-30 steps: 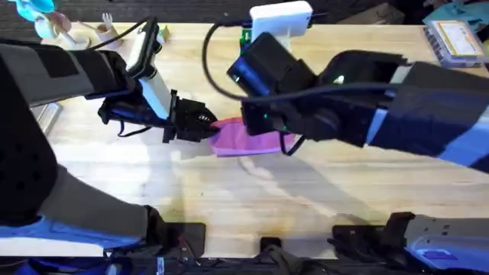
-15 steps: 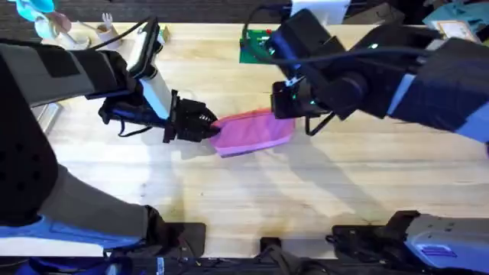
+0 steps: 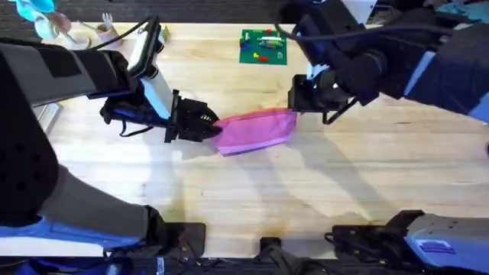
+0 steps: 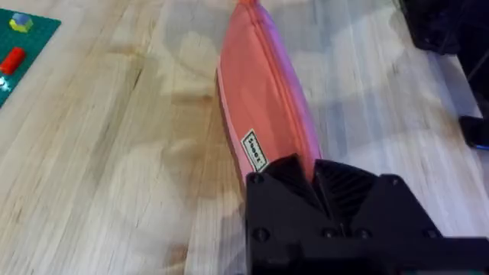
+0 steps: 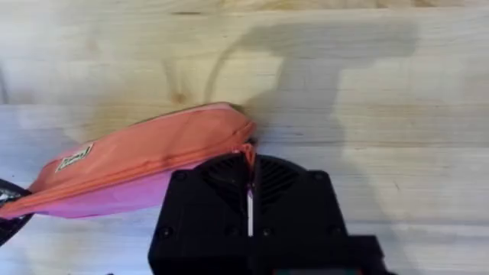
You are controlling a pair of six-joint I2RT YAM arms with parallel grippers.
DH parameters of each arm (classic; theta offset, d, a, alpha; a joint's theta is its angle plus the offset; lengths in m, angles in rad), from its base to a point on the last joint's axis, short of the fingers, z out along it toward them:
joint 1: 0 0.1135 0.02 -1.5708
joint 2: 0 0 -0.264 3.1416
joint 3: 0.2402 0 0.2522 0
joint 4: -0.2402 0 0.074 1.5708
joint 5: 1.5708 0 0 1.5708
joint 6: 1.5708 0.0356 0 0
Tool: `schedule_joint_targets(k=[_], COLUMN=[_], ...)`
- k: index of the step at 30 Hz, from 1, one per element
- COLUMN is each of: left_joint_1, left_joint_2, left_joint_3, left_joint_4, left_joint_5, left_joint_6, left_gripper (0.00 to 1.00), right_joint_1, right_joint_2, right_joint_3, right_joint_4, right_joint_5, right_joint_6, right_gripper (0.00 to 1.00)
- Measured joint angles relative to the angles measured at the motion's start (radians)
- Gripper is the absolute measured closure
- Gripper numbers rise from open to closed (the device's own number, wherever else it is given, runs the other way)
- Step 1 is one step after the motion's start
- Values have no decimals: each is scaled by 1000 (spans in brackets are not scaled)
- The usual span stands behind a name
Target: Unzip the bag, pick up the pens from the table one at a time and place them inside, then zip the bag closed.
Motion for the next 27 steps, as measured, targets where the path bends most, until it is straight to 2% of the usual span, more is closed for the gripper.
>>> schedule_joint_targets(k=[3,7,18,27], left_joint_1=[-3,-6,-8,-8], left_joint_2=[0,0,0,0], left_joint_3=[0,0,-2,-2], left_joint_4=[0,0,1,1], left_joint_5=[10,13,13,13], left_joint_6=[0,0,0,0], left_gripper=[958,958,958,958], right_joint_1=[-29,-84,-127,-139], right_joint_2=[0,0,-21,-21], right_joint_3=[0,-61,-251,-262], right_joint_4=[0,44,197,229], right_joint_5=[-25,-62,-63,-64], right_joint_6=[0,0,0,-6], right_gripper=[970,970,969,969])
